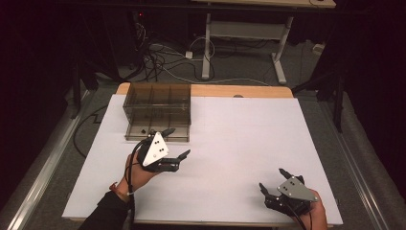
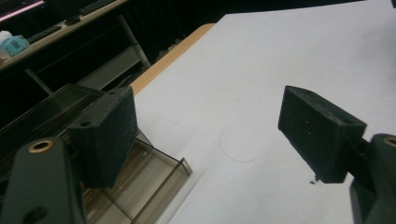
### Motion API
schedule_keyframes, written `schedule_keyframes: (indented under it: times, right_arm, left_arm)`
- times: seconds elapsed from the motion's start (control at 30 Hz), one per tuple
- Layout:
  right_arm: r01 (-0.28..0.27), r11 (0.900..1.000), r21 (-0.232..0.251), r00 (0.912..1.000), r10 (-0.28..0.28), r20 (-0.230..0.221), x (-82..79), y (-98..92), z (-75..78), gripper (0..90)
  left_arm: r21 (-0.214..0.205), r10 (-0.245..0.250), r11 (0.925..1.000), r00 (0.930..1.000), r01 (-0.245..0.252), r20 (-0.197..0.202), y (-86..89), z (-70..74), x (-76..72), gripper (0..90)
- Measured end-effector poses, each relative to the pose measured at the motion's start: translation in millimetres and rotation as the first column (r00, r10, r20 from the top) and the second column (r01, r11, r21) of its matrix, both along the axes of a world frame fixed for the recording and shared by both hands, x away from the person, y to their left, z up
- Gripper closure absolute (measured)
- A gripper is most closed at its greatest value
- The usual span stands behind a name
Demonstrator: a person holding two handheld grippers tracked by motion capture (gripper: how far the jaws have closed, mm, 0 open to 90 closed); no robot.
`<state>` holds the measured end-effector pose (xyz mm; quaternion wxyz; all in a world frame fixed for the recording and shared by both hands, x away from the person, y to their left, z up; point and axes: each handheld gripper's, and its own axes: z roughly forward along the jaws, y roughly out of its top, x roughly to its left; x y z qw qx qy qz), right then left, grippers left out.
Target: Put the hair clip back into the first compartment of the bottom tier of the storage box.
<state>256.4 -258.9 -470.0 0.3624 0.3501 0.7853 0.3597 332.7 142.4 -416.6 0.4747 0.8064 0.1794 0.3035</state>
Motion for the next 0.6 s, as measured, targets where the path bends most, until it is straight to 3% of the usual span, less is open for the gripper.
schedule_keyframes:
  times: [0.6]
  right_arm:
    - [-0.002,1.0,0.0,1.0,0.002,0.0,0.1,1.5,-0.1,21.4]
  left_arm:
    - [0.03,-0.045,0.9986,0.9988,0.045,0.016,1.6,-5.7,-22.7,18.5]
